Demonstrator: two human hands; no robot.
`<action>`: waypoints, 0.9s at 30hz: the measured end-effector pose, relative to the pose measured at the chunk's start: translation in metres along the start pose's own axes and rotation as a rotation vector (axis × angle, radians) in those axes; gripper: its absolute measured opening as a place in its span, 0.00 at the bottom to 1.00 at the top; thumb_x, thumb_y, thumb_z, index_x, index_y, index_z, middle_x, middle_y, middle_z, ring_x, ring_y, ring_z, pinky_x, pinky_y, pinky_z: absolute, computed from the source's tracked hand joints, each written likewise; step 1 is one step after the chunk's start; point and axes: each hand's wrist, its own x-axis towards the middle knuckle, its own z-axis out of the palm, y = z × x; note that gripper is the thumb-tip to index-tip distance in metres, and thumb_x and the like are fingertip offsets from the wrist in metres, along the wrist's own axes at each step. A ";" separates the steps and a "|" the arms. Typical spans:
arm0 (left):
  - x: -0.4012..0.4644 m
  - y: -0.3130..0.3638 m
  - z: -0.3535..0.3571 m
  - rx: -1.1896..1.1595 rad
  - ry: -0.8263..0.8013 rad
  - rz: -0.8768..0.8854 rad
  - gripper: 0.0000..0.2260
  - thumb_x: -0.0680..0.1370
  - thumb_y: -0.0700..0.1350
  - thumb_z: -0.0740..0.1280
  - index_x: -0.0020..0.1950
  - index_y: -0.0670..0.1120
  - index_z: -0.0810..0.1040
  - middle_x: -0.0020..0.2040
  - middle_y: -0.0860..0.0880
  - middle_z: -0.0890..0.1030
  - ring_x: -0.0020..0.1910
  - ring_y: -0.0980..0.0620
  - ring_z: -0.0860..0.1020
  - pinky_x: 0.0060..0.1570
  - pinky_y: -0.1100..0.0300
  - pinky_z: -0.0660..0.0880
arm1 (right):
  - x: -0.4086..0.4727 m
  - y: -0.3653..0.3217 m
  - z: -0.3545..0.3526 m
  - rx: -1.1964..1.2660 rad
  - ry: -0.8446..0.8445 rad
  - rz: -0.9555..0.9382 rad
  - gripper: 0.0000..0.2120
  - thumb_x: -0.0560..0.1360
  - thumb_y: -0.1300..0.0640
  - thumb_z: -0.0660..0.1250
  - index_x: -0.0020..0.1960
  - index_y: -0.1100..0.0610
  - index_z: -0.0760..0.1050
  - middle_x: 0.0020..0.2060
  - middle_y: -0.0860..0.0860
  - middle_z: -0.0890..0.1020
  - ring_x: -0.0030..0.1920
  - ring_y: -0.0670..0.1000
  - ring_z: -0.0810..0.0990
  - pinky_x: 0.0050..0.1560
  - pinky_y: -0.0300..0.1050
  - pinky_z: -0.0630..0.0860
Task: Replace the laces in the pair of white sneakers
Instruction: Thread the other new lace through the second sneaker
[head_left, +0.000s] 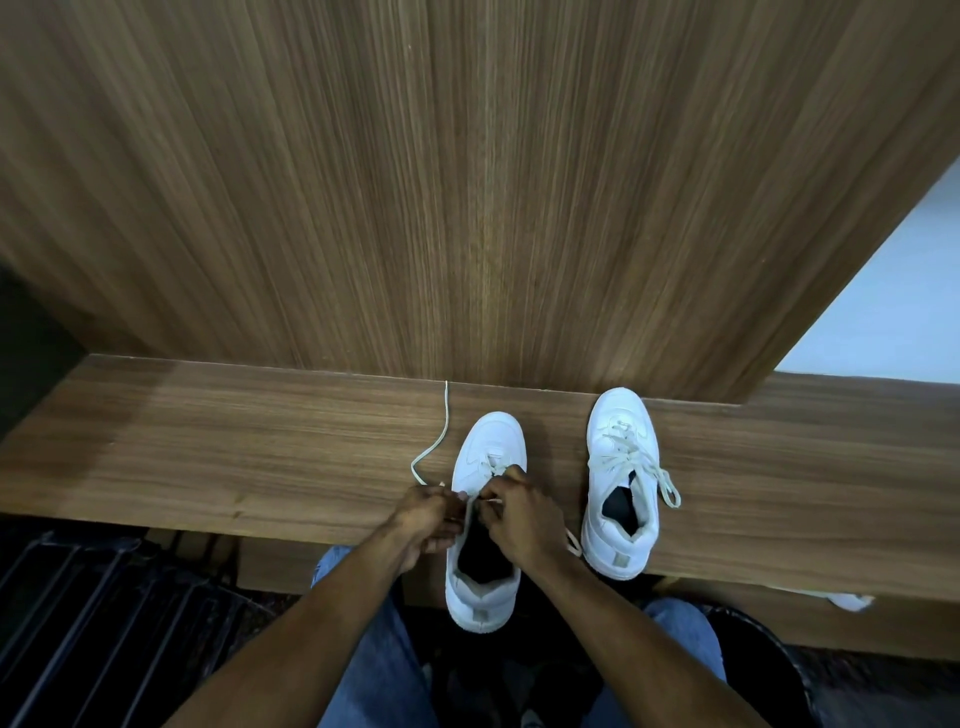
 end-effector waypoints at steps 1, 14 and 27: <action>0.000 0.002 0.000 -0.007 0.024 0.014 0.08 0.79 0.38 0.60 0.46 0.46 0.77 0.35 0.49 0.80 0.31 0.53 0.76 0.36 0.61 0.74 | -0.001 0.003 0.001 -0.020 -0.007 -0.022 0.10 0.74 0.49 0.65 0.53 0.51 0.78 0.52 0.48 0.76 0.55 0.54 0.77 0.49 0.47 0.74; -0.005 0.076 -0.073 -0.942 0.277 0.203 0.14 0.84 0.41 0.52 0.41 0.45 0.69 0.24 0.49 0.80 0.23 0.56 0.80 0.26 0.66 0.77 | -0.011 0.019 -0.010 -0.312 0.137 -0.123 0.18 0.67 0.37 0.65 0.31 0.51 0.73 0.31 0.46 0.77 0.36 0.52 0.79 0.40 0.48 0.75; -0.005 -0.001 0.010 0.016 0.059 0.122 0.10 0.75 0.43 0.71 0.34 0.46 0.76 0.29 0.48 0.74 0.24 0.54 0.69 0.27 0.65 0.65 | -0.015 0.011 -0.018 -0.272 -0.069 -0.012 0.20 0.77 0.39 0.59 0.50 0.54 0.79 0.52 0.50 0.81 0.53 0.55 0.80 0.47 0.46 0.71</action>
